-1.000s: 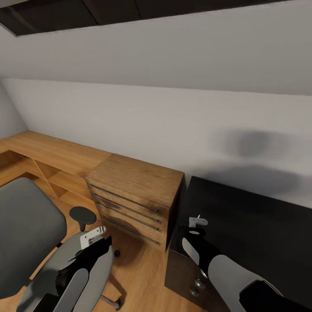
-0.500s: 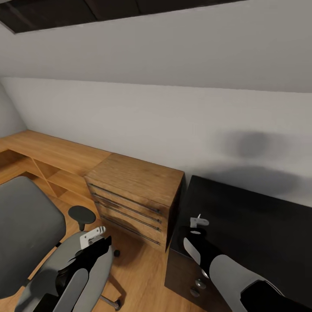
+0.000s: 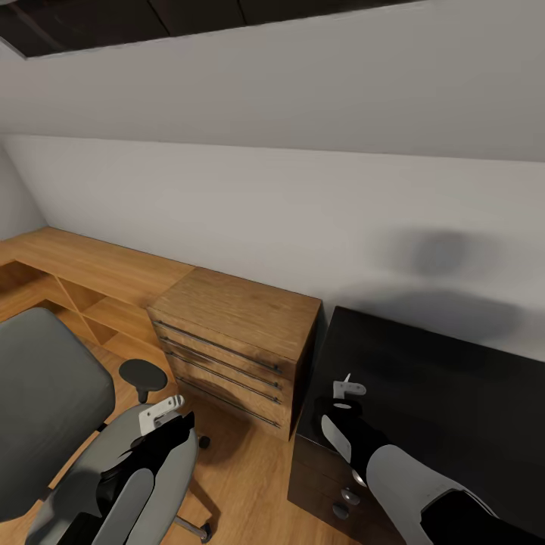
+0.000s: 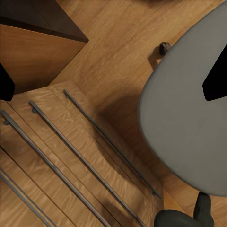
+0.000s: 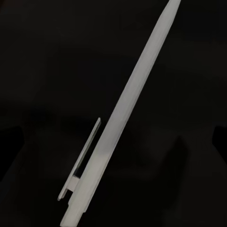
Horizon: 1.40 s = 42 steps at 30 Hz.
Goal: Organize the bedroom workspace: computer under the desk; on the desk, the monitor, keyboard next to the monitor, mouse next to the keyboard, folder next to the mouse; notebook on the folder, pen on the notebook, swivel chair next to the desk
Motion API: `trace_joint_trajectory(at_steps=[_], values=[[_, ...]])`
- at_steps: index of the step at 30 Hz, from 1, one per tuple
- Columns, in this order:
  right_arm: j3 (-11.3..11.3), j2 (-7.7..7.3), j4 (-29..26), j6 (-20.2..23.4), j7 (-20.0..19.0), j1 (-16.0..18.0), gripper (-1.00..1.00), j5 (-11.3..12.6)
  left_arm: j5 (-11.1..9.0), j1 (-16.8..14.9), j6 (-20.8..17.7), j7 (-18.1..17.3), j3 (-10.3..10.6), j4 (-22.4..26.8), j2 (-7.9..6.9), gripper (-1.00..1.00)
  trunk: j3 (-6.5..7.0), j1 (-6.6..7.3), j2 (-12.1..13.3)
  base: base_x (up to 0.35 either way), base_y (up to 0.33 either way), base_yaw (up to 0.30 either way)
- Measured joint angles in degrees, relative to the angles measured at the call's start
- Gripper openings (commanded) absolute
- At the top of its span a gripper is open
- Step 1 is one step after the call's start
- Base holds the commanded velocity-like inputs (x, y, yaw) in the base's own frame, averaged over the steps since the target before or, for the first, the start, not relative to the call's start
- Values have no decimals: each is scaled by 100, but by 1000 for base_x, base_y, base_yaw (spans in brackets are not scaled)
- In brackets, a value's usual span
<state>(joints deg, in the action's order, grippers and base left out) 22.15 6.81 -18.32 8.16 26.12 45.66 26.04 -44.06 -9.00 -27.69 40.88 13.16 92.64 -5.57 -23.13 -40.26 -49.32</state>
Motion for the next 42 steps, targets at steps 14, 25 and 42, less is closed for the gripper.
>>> trace_joint_trajectory(at_steps=[14,25,42], values=[[-3,-7,-3,-2,-1,0,100,1,0,0,-8,0,-23,0,-8,100,-54,-66,-122,0,0,0],[8,-5,-113,-22,2,2,100,-17,0,0,-9,0,-30,0,-9,100,-180,-219,-405,0,0,0],[9,-6,-113,-34,-10,2,-100,-5,-2,0,-9,0,-51,-1,-13,100,-180,-220,-404,0,0,0]])
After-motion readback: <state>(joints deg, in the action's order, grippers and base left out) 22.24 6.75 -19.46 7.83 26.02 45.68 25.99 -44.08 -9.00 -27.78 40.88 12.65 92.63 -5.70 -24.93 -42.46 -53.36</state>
